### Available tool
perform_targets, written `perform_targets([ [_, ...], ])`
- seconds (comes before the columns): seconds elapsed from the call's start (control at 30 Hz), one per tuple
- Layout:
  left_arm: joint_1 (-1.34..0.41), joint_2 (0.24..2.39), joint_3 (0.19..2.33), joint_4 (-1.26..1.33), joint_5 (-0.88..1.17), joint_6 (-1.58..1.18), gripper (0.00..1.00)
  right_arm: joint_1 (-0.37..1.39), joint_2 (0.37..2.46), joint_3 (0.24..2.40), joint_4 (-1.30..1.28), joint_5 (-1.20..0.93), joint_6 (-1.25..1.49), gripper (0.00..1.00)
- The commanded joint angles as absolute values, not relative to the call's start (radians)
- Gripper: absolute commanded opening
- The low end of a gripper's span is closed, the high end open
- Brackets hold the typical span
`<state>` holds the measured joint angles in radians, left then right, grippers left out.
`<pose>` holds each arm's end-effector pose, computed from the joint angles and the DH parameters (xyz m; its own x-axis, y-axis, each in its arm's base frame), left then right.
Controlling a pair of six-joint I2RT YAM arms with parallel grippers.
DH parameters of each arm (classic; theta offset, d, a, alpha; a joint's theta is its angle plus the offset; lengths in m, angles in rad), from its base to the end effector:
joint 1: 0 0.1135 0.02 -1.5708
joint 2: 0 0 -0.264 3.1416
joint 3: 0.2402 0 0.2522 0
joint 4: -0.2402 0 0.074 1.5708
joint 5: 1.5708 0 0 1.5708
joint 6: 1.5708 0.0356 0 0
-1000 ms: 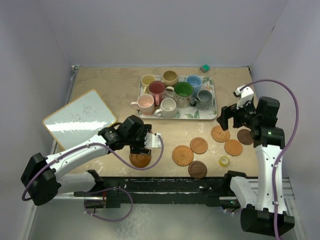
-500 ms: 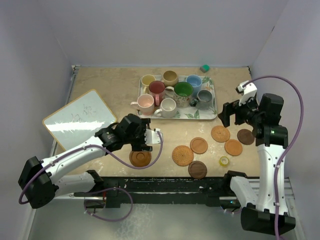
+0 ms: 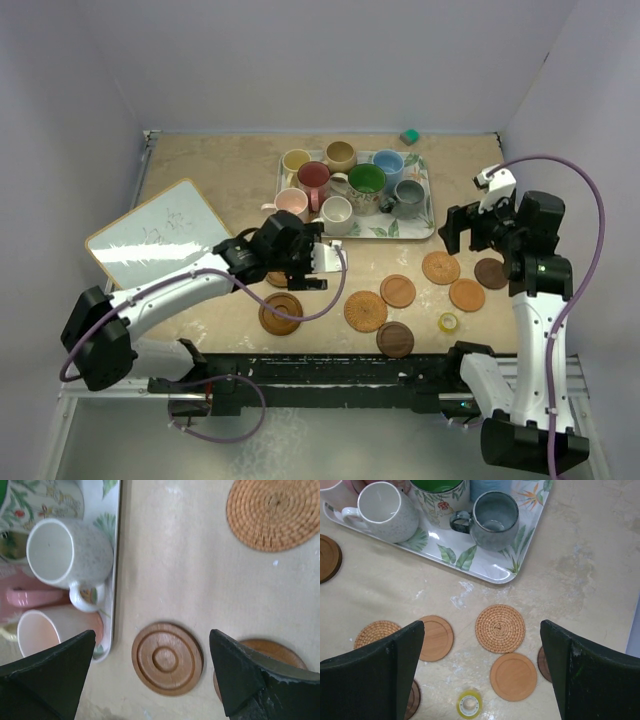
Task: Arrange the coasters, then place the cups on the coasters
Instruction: Move the coaster to the center of the board.
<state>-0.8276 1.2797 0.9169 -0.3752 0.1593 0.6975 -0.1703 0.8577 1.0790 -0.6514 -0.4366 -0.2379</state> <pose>0.1821 -0.2065 0.2621 0.1690 0.7533 -0.6356 0.9105 0.1276 0.3934 0.1698 -0.0139 0.3812 -0.3463 -0.1571 -0.9249 -0.3157 0.9479 -0.0428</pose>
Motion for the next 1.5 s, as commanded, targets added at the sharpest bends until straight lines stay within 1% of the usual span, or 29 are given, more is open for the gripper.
perform_targets([
  [0.0,-0.890,1.346,1.012,-0.296,0.239,0.643,0.92,-0.169,0.826,1.043,-0.596,-0.394,-0.224,1.00],
  [0.23,-0.998,1.530,1.120,-0.259,0.227,0.620,0.90,-0.169,0.827,1.030,-0.598,-0.390,-0.233,1.00],
  [0.5,-1.021,1.709,1.178,-0.132,0.282,0.531,0.88,-0.170,0.803,1.026,-0.597,-0.368,-0.234,1.00],
  [0.77,-1.049,1.872,1.255,-0.082,0.310,0.469,0.87,-0.170,0.794,1.020,-0.594,-0.357,-0.239,1.00],
  [0.97,-1.055,1.933,1.280,-0.077,0.311,0.485,0.87,-0.170,0.782,1.019,-0.594,-0.361,-0.239,1.00],
  [1.13,-1.055,1.961,1.279,-0.090,0.267,0.524,0.86,-0.170,0.778,1.020,-0.597,-0.371,-0.242,1.00],
  [1.47,-1.051,1.921,1.200,-0.114,0.178,0.603,0.85,-0.170,0.773,1.021,-0.600,-0.380,-0.245,1.00],
])
